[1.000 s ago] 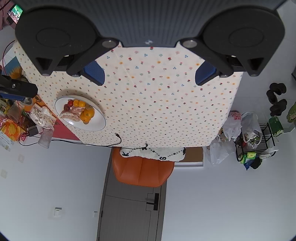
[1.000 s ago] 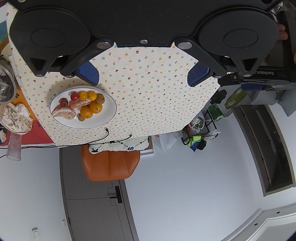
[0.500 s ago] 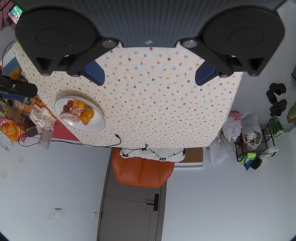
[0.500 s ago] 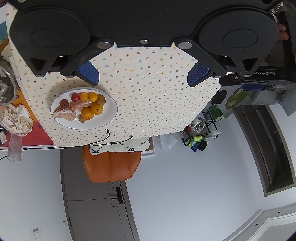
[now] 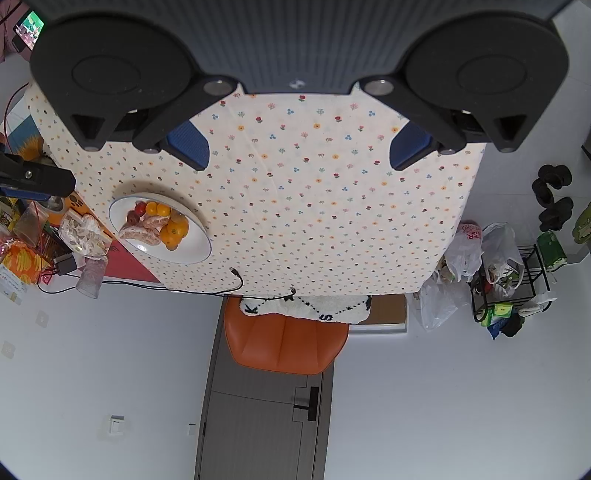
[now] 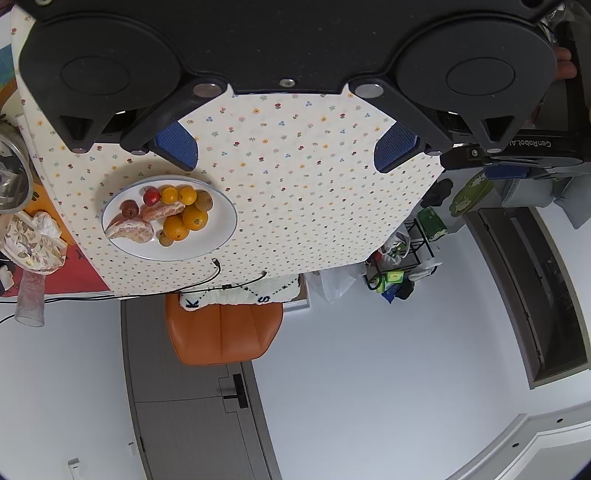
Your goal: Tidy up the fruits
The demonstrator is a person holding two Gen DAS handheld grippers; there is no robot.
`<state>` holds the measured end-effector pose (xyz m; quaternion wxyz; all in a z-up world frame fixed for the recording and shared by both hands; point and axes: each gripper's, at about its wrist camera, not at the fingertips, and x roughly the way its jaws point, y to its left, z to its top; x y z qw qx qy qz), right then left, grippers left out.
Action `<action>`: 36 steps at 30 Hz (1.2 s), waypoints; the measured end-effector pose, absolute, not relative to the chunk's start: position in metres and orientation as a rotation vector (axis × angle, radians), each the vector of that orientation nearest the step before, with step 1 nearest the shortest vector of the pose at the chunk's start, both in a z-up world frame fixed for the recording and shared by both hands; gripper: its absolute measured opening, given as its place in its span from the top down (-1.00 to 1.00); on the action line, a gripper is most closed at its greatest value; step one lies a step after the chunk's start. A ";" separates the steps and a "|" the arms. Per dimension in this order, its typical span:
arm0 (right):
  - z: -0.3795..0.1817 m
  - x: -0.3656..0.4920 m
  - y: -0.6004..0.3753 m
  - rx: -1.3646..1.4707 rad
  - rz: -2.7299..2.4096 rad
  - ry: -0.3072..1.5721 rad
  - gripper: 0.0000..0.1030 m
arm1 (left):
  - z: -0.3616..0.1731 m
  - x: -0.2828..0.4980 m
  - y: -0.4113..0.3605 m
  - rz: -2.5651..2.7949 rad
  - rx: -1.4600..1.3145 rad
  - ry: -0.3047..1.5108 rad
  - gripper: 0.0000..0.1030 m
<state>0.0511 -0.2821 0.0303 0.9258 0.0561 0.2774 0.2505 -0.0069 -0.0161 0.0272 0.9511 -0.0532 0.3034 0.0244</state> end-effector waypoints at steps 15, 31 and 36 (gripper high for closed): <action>0.028 0.051 -0.281 0.114 0.519 0.579 -1.00 | 0.024 -0.006 -0.016 0.052 -0.104 0.622 -1.00; 0.026 0.053 -0.281 0.115 0.514 0.582 -1.00 | 0.023 -0.006 -0.016 0.045 -0.102 0.623 -1.00; 0.026 0.053 -0.282 0.116 0.513 0.582 -1.00 | 0.023 -0.006 -0.017 0.044 -0.098 0.622 -1.00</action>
